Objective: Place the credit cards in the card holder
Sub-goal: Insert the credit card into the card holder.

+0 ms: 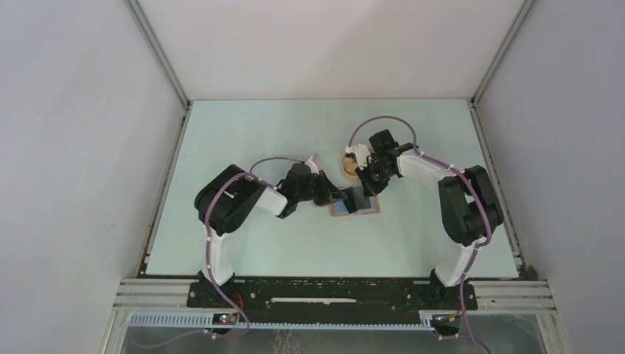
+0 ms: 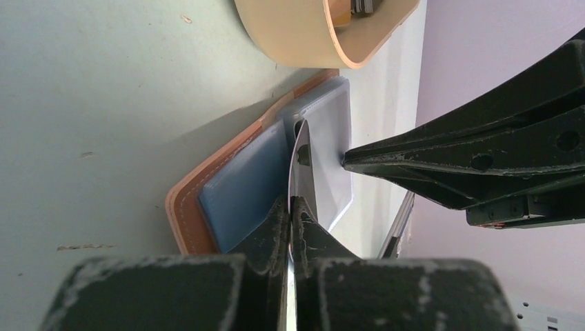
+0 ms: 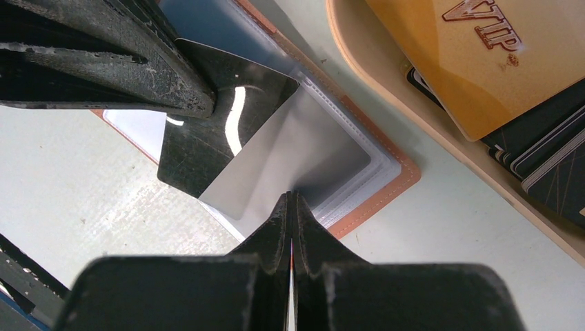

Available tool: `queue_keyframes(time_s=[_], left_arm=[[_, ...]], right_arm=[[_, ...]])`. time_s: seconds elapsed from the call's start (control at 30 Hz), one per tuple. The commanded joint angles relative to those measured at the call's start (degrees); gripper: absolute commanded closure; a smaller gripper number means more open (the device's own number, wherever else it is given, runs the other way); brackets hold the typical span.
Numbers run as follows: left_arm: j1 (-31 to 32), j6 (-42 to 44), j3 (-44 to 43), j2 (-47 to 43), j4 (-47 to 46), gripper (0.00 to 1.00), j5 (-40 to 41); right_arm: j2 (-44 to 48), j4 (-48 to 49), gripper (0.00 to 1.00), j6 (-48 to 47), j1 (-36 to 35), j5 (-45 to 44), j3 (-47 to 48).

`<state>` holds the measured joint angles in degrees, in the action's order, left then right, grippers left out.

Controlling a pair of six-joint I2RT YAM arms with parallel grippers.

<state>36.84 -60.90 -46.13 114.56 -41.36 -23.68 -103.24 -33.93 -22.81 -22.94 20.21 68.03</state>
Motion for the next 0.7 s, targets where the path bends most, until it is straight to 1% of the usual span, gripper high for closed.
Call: queue_keyframes(time_s=[0.0,0.23,0.67], left_arm=[[1.0,2.6,-1.7,1.6,6.9,0.96,-0.5],[1.0,3.1,-2.7,2.1,8.4,0.91,-0.6],[1.0,3.0,-3.8,2.7,10.2,0.91,-1.1]], right_arm=[[0.8,-1.5,1.0,-0.4,-0.4,-0.8,1.5],[1.0,-1.5,1.0,-0.4,-0.5,-0.7,1.5],[1.3,-1.6,1.0,-0.5,-0.8,-0.7,1.5]])
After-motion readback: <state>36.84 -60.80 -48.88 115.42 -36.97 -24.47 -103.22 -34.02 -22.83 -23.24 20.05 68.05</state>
